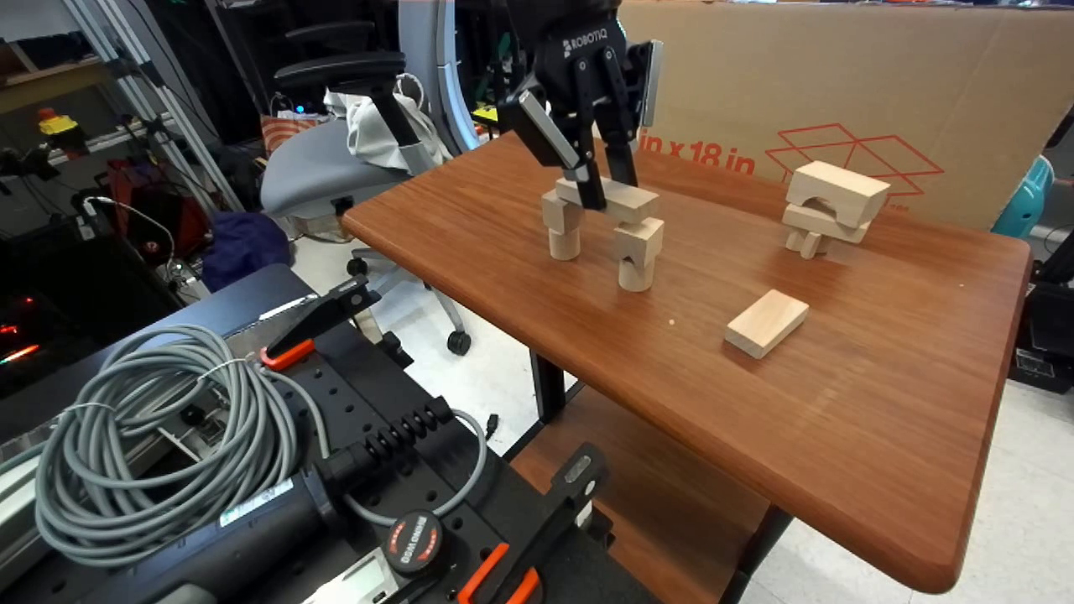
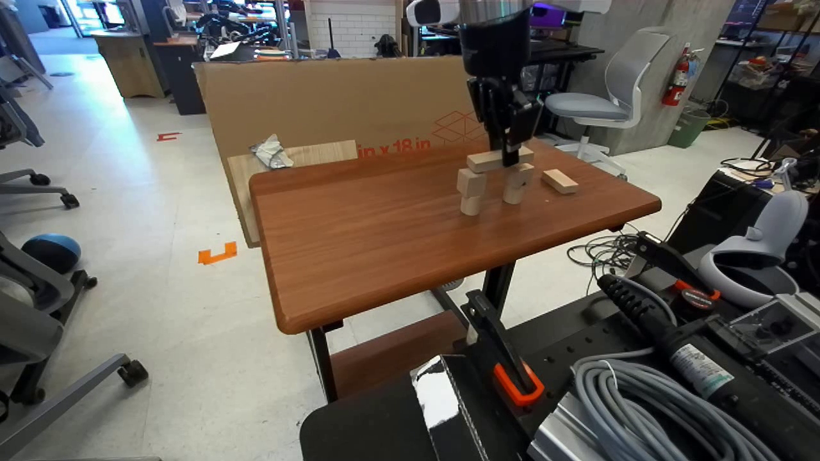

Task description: Put a rectangular block on top of the cubes

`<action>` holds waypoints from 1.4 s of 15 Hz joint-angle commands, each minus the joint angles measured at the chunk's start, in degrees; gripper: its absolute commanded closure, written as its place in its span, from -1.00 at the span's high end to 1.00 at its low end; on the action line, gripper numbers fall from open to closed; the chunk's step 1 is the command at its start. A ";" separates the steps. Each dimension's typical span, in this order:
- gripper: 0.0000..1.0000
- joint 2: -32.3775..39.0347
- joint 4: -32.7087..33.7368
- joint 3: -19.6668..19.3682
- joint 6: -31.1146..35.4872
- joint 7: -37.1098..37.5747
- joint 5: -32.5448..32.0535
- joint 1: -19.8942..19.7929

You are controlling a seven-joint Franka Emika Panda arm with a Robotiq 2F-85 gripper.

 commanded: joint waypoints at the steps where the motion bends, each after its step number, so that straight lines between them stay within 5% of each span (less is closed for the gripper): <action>1: -0.82 -0.21 -0.44 -0.50 -1.79 0.67 -1.79 0.57; 3: -0.82 -0.36 -0.53 -0.51 -2.67 0.99 -2.29 0.79; 4: 0.18 -0.43 -0.42 -0.42 -3.43 0.99 -2.28 0.86; 10: 0.93 -1.38 -1.69 0.16 -5.06 1.77 -2.29 1.08; 16: 1.00 -7.18 -4.14 1.40 -5.01 6.97 5.70 -0.23; 21: 1.00 -10.56 0.76 0.53 -14.32 14.14 14.36 0.23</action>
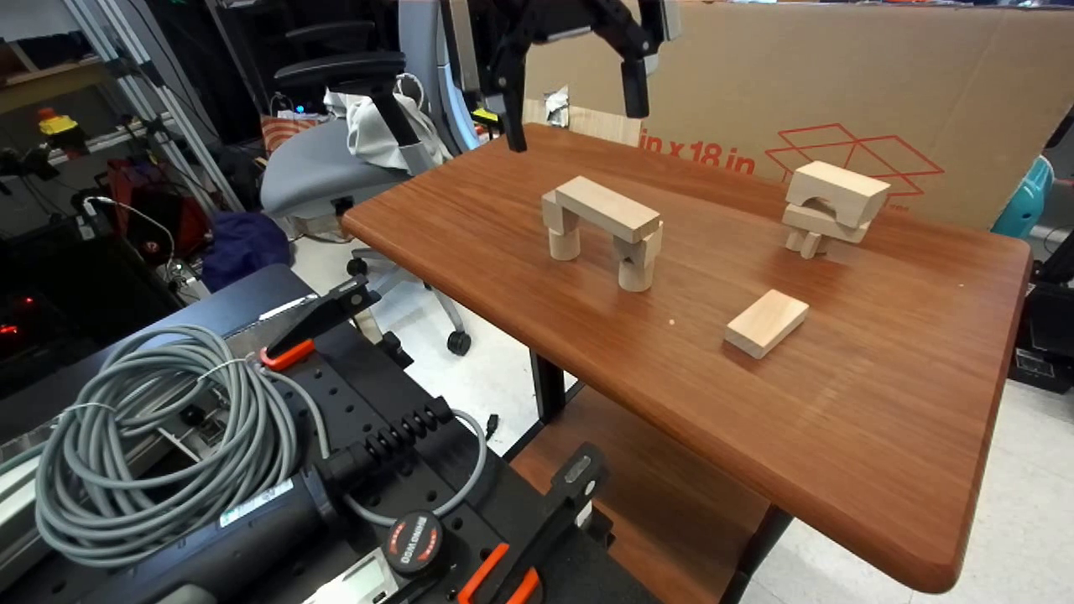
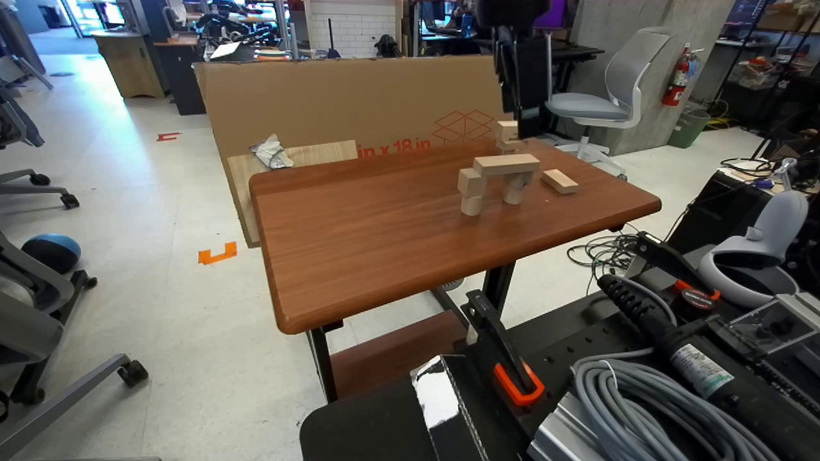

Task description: Put a rectangular block on top of the cubes

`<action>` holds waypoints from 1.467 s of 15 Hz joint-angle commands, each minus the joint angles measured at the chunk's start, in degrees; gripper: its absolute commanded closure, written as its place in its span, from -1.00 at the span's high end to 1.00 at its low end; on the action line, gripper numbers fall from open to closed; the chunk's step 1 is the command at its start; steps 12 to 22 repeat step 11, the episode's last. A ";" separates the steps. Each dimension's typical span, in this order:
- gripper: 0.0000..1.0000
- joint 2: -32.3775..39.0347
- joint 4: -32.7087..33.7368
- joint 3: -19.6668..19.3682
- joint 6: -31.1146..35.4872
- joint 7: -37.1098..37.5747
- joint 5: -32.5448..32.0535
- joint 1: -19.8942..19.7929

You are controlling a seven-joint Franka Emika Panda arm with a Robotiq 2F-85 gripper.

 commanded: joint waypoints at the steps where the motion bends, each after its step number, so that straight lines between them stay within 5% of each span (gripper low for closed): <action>1: 1.00 -2.71 3.85 -0.18 -7.17 6.93 3.84 0.02; 11: 1.00 8.54 24.45 -7.84 -19.77 23.84 -0.21 -5.47; 22: 1.00 8.54 24.45 -7.84 -19.77 23.84 -0.21 -5.47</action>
